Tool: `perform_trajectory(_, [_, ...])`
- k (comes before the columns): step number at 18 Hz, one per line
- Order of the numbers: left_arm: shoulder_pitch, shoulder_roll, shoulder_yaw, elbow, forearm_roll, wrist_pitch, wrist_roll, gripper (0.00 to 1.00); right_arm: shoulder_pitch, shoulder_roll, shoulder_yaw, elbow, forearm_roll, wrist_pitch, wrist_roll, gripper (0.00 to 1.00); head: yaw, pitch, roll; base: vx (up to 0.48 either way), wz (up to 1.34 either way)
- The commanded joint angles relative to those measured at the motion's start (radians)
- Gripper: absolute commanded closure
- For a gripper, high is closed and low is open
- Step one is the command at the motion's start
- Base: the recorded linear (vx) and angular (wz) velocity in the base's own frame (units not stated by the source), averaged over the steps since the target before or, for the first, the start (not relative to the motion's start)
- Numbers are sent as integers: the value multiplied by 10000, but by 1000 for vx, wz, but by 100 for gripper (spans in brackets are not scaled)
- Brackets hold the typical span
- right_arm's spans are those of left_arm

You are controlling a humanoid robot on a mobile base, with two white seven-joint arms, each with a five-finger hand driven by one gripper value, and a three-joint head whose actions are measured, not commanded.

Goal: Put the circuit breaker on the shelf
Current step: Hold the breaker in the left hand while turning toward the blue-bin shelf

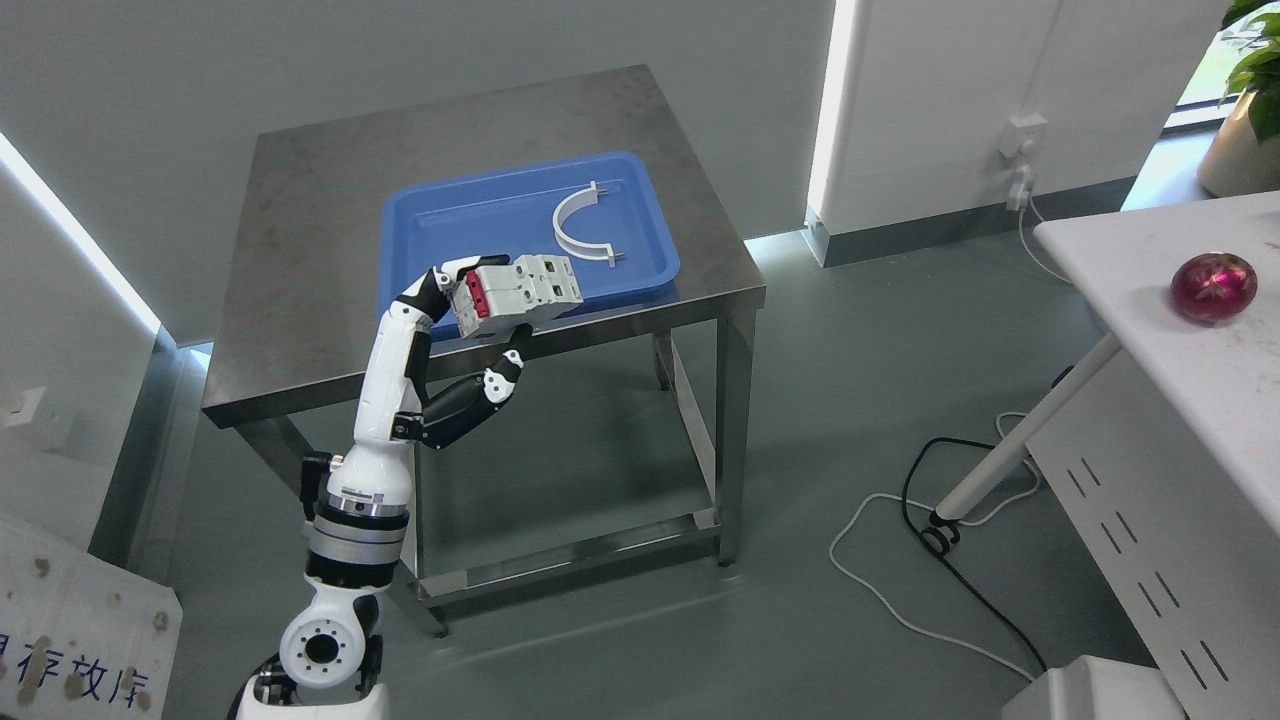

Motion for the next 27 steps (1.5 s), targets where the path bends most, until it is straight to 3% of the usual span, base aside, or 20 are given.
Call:
perform_trajectory(1, [115,176,549,-215,387,81,-11,83,157,-175,0,1,8,-294,27,0,0,0,0,-91,184])
perform_trajectory(27, [132,176,947,-215,463,-119,65,83,157,-175,0,1,8,-294,27,0,0,0,0,-206,78])
